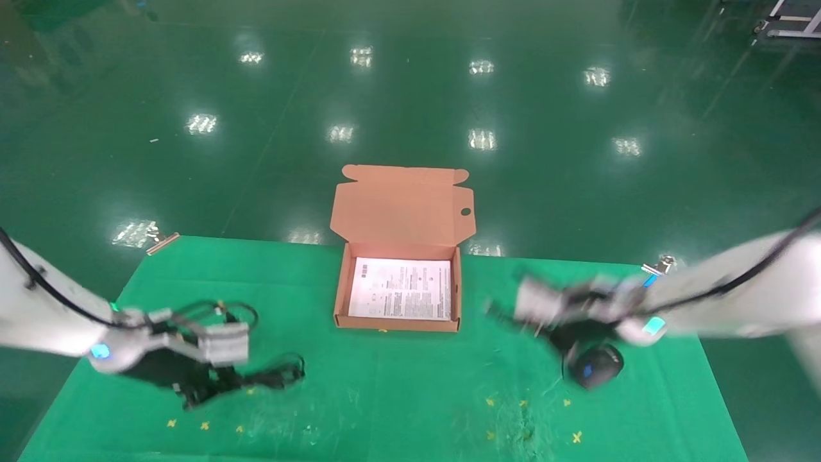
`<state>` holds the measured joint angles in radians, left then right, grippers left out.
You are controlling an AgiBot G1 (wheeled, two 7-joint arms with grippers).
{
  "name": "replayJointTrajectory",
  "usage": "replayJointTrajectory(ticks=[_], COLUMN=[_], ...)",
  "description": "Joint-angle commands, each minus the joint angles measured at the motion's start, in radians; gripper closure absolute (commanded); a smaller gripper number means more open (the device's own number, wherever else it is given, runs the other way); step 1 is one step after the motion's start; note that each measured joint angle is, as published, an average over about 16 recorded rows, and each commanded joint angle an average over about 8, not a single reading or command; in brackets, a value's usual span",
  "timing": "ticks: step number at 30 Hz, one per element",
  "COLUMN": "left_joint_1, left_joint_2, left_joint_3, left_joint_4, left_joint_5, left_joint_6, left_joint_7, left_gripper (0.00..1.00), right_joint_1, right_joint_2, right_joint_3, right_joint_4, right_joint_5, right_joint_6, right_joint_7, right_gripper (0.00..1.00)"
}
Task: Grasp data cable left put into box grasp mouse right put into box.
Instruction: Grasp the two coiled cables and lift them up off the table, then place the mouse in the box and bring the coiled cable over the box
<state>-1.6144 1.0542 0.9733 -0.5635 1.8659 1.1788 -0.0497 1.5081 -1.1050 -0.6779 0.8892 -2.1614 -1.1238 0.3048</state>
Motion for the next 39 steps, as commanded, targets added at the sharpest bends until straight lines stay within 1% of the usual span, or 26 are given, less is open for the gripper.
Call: replayJointTrajectory(ticks=[1, 4, 7, 11, 14, 20, 25, 31, 39], left_joint_1=[-0.026, -0.055, -0.075, -0.094, -0.109, -0.145, -0.177, -0.205, -0.216], left_joint_2=[-0.025, -0.054, -0.075, -0.082, -0.073, -0.036, -0.010, 0.004, -0.012], left_joint_3=[0.003, 0.001, -0.008, -0.023, -0.032, -0.048, -0.057, -0.057, -0.051], left_joint_4=[-0.045, -0.159, -0.267, -0.370, -0.407, -0.403, -0.369, -0.345, -0.342], left_joint_5=[0.014, 0.046, 0.074, 0.115, 0.144, 0.182, 0.206, 0.240, 0.275], left_joint_6=[0.005, -0.019, -0.056, -0.119, -0.167, -0.244, -0.286, -0.308, -0.300], left_joint_7=[-0.005, -0.044, -0.093, -0.153, -0.181, -0.194, -0.202, -0.218, -0.246], left_gripper=[1.00, 1.00, 1.00, 1.00, 1.00, 1.00, 1.00, 1.00, 1.00], right_joint_1=[0.038, 0.088, 0.129, 0.172, 0.204, 0.274, 0.321, 0.348, 0.332], right_joint_2=[0.036, 0.043, 0.025, -0.029, -0.080, -0.184, -0.238, -0.250, -0.248], right_joint_3=[0.025, 0.055, 0.076, 0.094, 0.104, 0.119, 0.118, 0.099, 0.040], right_joint_4=[0.031, 0.069, 0.096, 0.096, 0.065, -0.049, -0.126, -0.159, -0.147], right_joint_5=[0.003, 0.004, 0.013, 0.048, 0.078, 0.128, 0.195, 0.263, 0.317], right_joint_6=[0.001, 0.041, 0.083, 0.129, 0.164, 0.244, 0.274, 0.280, 0.287], right_joint_7=[0.031, 0.053, 0.055, 0.033, 0.006, -0.071, -0.147, -0.203, -0.221], right_gripper=[1.00, 1.00, 1.00, 1.00, 1.00, 1.00, 1.00, 1.00, 1.00])
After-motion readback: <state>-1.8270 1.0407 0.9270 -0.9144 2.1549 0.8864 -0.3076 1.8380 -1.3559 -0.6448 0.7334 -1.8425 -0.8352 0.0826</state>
